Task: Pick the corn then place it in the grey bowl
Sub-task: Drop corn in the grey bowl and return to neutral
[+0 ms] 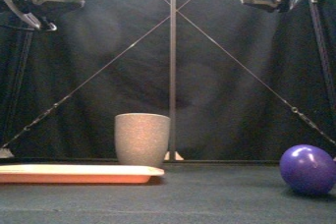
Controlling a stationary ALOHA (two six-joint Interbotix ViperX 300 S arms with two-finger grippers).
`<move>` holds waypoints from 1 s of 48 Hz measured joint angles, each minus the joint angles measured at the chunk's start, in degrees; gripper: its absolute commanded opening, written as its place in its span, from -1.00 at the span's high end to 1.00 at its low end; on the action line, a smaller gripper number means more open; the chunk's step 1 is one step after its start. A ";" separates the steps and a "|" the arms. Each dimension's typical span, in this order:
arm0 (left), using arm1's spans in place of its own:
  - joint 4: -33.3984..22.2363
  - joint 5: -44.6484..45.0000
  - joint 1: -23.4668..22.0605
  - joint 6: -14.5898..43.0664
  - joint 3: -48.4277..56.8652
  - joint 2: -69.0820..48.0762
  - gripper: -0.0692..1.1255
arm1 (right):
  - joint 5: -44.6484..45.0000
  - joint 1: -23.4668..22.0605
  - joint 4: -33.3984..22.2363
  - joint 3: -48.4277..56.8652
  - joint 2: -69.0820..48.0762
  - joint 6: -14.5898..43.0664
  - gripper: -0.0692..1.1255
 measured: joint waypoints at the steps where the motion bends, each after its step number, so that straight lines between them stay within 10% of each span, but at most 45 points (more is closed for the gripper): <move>1: 0.00 0.00 0.00 0.00 0.00 0.00 0.90 | 0.00 0.09 0.18 0.53 -0.70 -0.18 -0.70; 48: 0.00 -0.26 0.00 0.00 0.44 -0.09 0.90 | -3.16 5.27 0.18 10.55 -7.91 -0.18 -0.70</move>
